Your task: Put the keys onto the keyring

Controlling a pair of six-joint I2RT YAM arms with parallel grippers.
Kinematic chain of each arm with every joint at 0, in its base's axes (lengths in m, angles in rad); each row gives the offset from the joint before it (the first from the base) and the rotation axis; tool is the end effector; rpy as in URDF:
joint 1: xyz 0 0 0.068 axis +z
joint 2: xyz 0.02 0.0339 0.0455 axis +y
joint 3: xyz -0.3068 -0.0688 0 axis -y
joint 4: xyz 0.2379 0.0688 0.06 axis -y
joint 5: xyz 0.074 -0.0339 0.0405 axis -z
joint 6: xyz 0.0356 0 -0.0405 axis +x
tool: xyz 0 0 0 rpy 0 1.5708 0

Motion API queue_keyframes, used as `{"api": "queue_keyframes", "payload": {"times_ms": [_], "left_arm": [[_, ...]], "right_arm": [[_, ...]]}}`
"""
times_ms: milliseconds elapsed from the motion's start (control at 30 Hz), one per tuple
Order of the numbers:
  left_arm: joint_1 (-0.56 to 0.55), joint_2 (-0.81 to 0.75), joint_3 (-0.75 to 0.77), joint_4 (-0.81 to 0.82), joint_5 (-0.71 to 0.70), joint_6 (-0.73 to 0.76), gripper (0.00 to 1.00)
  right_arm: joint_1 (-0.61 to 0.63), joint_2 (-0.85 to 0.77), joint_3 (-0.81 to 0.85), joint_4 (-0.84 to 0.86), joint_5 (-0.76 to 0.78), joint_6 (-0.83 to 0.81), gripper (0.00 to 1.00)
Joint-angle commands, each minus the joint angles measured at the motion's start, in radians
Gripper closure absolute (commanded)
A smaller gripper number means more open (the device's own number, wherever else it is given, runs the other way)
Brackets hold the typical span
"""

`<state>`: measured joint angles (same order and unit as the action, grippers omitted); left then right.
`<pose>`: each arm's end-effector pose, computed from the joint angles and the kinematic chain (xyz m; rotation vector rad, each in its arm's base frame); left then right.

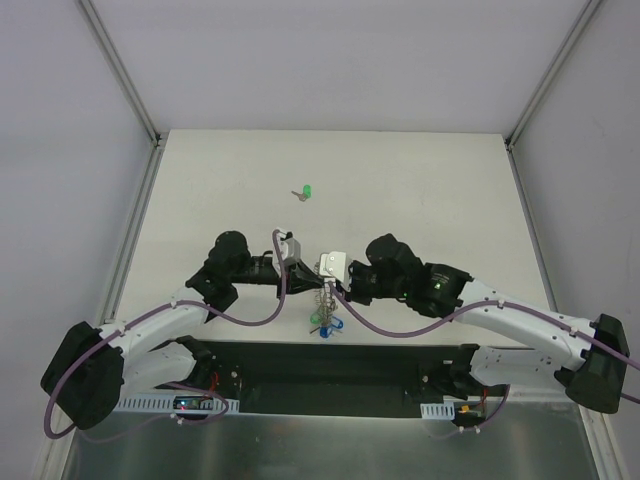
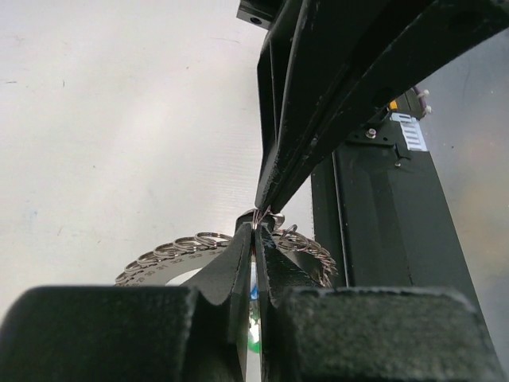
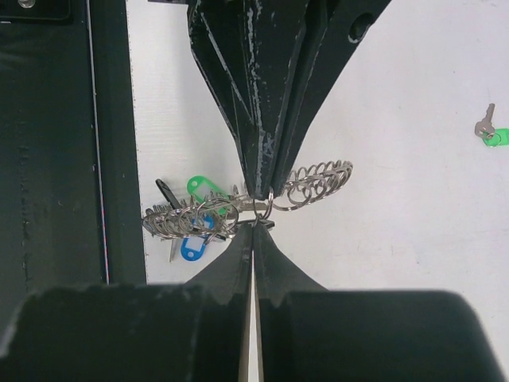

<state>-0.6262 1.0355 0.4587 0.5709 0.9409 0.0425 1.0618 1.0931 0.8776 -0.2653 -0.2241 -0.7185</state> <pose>0.1376 -0.1350 0.2974 1.2267 1.1857 -1.1770 0.1006 0.1965 0.3434 -1.6918 1.1888 0.4423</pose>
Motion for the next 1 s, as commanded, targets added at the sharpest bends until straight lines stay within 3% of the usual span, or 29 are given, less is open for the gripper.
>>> {"api": "queue_keyframes", "payload": {"times_ms": [0,267,433,633,833,967], "left_arm": [[0.014,-0.034,-0.023,0.247,-0.065,-0.119,1.00],[0.014,-0.075,-0.141,0.397,-0.243,-0.191,1.00],[0.014,-0.110,-0.198,0.414,-0.267,-0.207,1.00],[0.014,-0.207,-0.252,0.342,-0.316,-0.176,0.71],[0.014,-0.288,-0.253,0.242,-0.358,-0.158,0.59],[0.014,-0.334,-0.206,0.109,-0.460,-0.151,0.42]], "right_arm": [[0.003,0.008,-0.008,0.052,-0.035,0.030,0.99],[0.006,0.039,0.006,0.107,-0.014,0.031,0.99],[0.004,0.051,0.038,0.098,0.015,0.008,0.99],[0.004,0.059,0.099,0.048,0.019,-0.030,0.99],[0.003,0.086,0.144,0.015,0.040,-0.062,0.99],[-0.009,0.103,0.169,0.001,0.066,-0.075,0.99]]}}
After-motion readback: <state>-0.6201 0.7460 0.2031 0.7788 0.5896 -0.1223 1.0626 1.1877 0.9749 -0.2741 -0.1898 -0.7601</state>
